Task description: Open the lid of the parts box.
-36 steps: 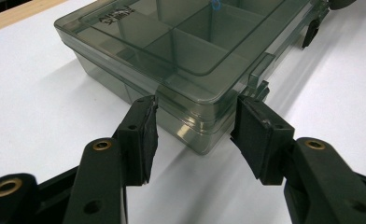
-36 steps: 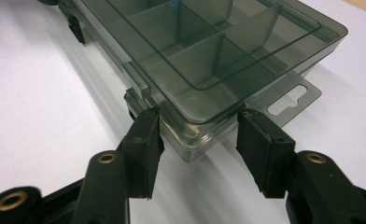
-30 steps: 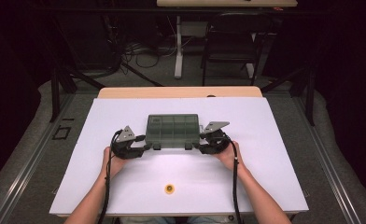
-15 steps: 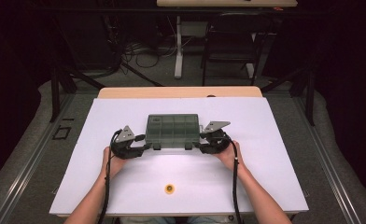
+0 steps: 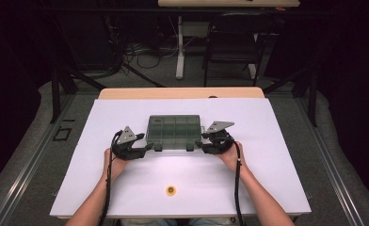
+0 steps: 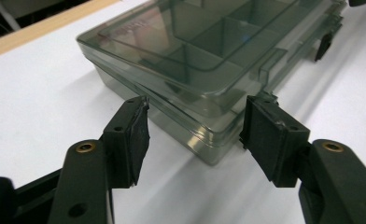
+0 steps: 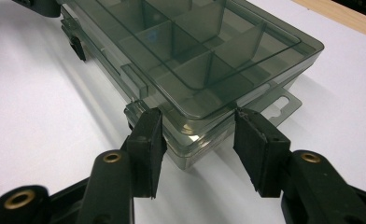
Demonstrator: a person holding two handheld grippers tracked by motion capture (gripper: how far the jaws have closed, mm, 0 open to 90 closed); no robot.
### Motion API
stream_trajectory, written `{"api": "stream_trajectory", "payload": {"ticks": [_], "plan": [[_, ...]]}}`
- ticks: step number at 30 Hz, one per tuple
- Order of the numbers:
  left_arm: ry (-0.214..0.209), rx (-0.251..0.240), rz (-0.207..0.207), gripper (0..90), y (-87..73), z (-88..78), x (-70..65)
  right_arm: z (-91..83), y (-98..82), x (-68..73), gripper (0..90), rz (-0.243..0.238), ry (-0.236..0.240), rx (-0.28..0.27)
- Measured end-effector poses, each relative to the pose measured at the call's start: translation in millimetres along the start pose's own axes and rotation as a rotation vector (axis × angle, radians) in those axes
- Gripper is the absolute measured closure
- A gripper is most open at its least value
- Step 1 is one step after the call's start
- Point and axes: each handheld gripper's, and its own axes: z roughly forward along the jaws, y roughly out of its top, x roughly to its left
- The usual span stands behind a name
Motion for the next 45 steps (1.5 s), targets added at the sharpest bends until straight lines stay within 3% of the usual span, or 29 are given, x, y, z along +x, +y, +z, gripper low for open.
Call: {"api": "stream_trajectory", "payload": {"ticks": [8,14,20,29,35,45], "plan": [[0.03,-0.009,0.023,39.2,1.8,-0.6,-4.1,-0.5,0.4,-0.1,52.2,0.001,-0.001,-0.006],[0.064,-0.049,0.062,40.3,3.7,-3.4,-9.1,-1.3,1.2,-0.1,51.7,0.002,-0.003,-0.014],[0.091,-0.079,0.099,43.2,4.9,-4.4,-13.6,-1.7,2.7,1.7,40.2,-0.013,-0.028,-0.018],[0.108,-0.096,0.115,47.6,5.7,-4.4,-15.4,-1.8,4.9,5.8,35.0,-0.046,-0.067,-0.024],[0.113,-0.106,0.119,49.0,6.1,-4.6,-15.7,-2.1,6.7,8.7,36.2,-0.071,-0.085,-0.037],[0.125,-0.124,0.108,51.8,6.2,-5.1,-14.6,-2.6,9.8,16.4,46.1,-0.121,-0.147,-0.083]]}}
